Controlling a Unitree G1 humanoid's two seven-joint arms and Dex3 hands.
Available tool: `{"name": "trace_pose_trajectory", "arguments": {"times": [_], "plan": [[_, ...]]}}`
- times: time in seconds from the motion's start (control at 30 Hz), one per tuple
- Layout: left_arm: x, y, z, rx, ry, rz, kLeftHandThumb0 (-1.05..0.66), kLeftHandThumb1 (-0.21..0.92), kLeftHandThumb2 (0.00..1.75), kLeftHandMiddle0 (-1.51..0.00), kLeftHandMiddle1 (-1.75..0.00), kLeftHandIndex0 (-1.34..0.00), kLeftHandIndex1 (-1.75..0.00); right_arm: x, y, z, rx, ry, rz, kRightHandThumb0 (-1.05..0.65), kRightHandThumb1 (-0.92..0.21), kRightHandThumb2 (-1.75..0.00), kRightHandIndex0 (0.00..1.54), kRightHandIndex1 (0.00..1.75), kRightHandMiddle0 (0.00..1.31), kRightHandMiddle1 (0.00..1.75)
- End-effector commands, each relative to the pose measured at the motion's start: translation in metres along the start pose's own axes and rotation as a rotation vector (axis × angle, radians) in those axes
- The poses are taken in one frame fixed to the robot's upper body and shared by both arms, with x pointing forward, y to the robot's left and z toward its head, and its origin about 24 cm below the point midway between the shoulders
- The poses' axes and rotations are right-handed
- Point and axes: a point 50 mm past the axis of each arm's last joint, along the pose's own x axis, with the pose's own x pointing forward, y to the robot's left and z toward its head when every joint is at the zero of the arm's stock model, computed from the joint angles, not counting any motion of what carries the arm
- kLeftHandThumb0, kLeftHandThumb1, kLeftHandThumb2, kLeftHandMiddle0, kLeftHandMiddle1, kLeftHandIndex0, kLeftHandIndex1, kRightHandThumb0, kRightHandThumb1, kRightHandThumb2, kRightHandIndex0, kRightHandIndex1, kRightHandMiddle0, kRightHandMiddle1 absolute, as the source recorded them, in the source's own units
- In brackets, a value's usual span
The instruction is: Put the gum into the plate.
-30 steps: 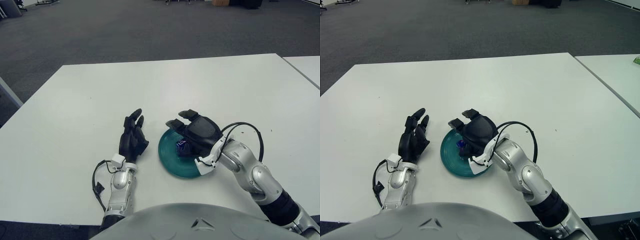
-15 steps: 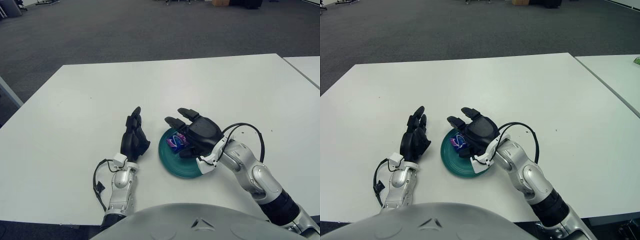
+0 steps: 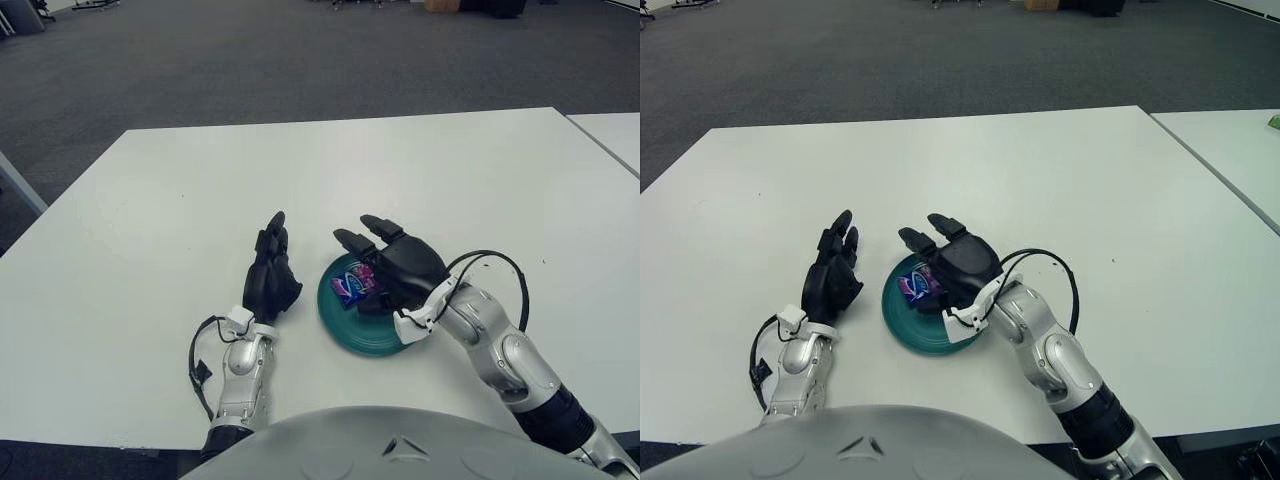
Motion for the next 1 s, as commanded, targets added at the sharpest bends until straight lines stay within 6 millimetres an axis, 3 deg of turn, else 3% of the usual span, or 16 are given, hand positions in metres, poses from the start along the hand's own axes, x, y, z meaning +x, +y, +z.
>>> {"name": "trace_pose_trajectory", "arguments": {"times": [0.0, 0.2, 0.3, 0.4, 0.57, 0.73, 0.97], "plan": [[-0.018, -0.004, -0.022, -0.086, 0.083, 0.069, -1.05, 0.92, 1.04, -0.09, 0.0, 0.0, -0.32, -0.002, -0.02, -0.016, 0.007, 0.051, -0.088, -1.05, -0.92, -0.74, 0.0, 0.0, 0.0, 0.0], [-0.02, -0.006, -0.027, -0.113, 0.108, 0.102, -1.05, 0.92, 1.04, -0.15, -0.03, 0.0, -0.41, -0.013, -0.037, -0.031, 0.141, 0.202, -0.273, -1.05, -0.92, -0.7, 0.0, 0.0, 0.04, 0.02], [-0.021, -0.007, -0.029, -0.09, 0.121, 0.103, -1.05, 0.92, 1.04, -0.17, -0.03, 0.0, -0.46, -0.027, -0.034, -0.047, 0.261, 0.287, -0.334, -1.05, -0.92, -0.67, 0.0, 0.0, 0.07, 0.05], [-0.021, -0.008, -0.029, -0.089, 0.118, 0.102, -1.05, 0.92, 1.04, -0.18, -0.03, 0.0, -0.49, -0.038, -0.031, -0.057, 0.341, 0.338, -0.394, -1.05, -0.92, -0.66, 0.0, 0.0, 0.02, 0.22], [-0.019, -0.012, -0.03, -0.107, 0.112, 0.083, -1.05, 0.92, 1.01, -0.22, -0.04, 0.0, -0.63, -0.052, -0.01, -0.072, 0.647, 0.453, -0.578, -1.05, -0.92, -0.63, 0.0, 0.0, 0.0, 0.41], [-0.019, -0.013, -0.03, -0.083, 0.123, 0.031, -1.05, 0.92, 0.96, -0.27, -0.05, 0.0, -0.91, -0.056, 0.016, -0.077, 0.955, 0.505, -0.698, -1.05, -0.92, -0.6, 0.03, 0.01, 0.0, 0.58], [-0.025, -0.007, -0.031, 0.016, 0.17, -0.016, -1.05, 0.92, 0.97, -0.28, -0.04, -0.02, -1.04, -0.059, 0.036, -0.087, 1.186, 0.58, -0.73, -1.05, -0.92, -0.65, 0.07, 0.02, 0.0, 0.7]]}}
